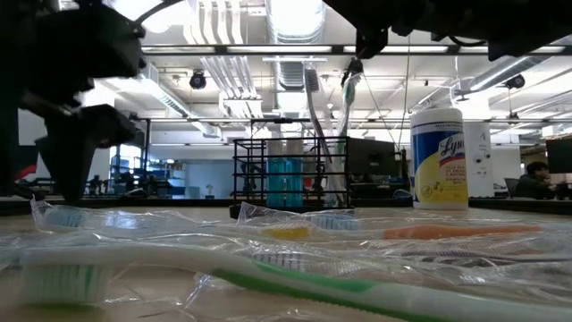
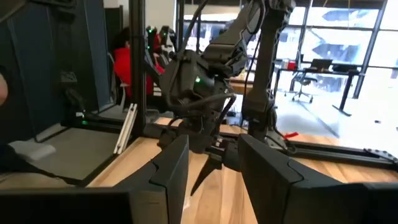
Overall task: Pick & Place toothbrushing station
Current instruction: Put the top left blue toothbrush into the wire organizer
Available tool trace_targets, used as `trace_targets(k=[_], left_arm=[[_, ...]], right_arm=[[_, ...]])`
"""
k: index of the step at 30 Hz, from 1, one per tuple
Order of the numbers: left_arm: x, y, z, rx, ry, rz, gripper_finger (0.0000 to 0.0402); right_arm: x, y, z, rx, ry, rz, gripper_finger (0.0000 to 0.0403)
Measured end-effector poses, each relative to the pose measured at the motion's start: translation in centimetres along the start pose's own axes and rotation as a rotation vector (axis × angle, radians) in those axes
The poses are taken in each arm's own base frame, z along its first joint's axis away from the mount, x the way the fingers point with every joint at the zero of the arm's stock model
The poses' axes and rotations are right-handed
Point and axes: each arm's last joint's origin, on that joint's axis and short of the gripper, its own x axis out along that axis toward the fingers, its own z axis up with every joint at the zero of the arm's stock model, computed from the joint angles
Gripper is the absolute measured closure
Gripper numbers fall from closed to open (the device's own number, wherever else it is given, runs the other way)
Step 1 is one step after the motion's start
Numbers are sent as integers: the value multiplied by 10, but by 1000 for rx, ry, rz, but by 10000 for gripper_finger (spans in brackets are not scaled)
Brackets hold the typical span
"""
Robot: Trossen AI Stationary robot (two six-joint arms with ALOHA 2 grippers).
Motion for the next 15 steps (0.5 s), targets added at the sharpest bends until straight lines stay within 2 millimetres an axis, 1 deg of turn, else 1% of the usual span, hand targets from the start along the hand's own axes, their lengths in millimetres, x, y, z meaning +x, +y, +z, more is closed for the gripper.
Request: trace_targets(k=[8, 15], left_arm=[[13, 5, -1, 27, 2, 108, 149], [20, 6, 0, 60, -5, 121, 150]], right_arm=[[2, 0, -1, 1, 32, -2, 269], [1, -1, -3, -1, 48, -28, 275]])
